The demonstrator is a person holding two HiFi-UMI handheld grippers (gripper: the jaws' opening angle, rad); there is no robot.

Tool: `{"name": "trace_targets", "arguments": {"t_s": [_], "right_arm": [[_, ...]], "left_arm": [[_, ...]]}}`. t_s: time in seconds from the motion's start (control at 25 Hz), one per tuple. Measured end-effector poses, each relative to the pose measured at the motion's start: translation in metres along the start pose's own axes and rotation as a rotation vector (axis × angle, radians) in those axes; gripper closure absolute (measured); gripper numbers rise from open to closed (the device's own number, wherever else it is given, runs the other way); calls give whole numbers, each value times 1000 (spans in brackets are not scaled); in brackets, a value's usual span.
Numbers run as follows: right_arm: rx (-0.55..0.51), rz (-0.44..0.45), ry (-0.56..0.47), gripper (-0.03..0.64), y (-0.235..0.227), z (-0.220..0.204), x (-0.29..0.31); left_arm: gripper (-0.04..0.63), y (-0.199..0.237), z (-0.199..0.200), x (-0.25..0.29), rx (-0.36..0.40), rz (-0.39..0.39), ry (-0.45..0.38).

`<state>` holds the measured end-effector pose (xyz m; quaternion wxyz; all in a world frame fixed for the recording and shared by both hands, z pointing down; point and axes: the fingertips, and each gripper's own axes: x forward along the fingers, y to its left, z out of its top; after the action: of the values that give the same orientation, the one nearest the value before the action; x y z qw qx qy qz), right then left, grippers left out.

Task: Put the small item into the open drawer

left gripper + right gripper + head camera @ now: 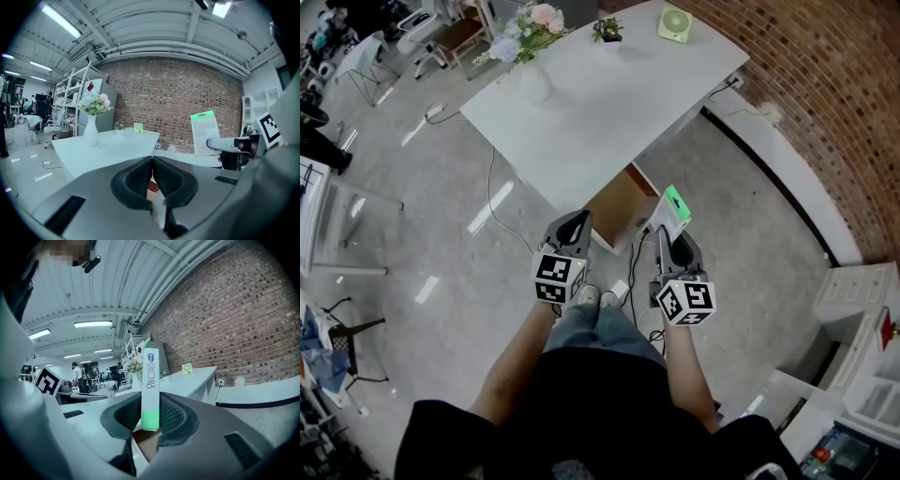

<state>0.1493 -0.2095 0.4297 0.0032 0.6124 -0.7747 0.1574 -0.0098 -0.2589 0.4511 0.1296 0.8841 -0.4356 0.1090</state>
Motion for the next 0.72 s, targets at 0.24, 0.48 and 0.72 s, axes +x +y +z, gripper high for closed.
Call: {"name": "trace_targets", "arguments": {"t_s": [0.24, 0.48, 0.72], "right_arm": [[18, 18, 52, 532, -20, -12, 36], [32, 29, 143, 532, -49, -56, 70], [50, 45, 237, 532, -68, -123, 110]], "left_arm": [[574, -6, -8, 39, -15, 6, 34], [574, -28, -49, 90, -44, -27, 102], [574, -22, -112, 130, -80, -12, 184]]}}
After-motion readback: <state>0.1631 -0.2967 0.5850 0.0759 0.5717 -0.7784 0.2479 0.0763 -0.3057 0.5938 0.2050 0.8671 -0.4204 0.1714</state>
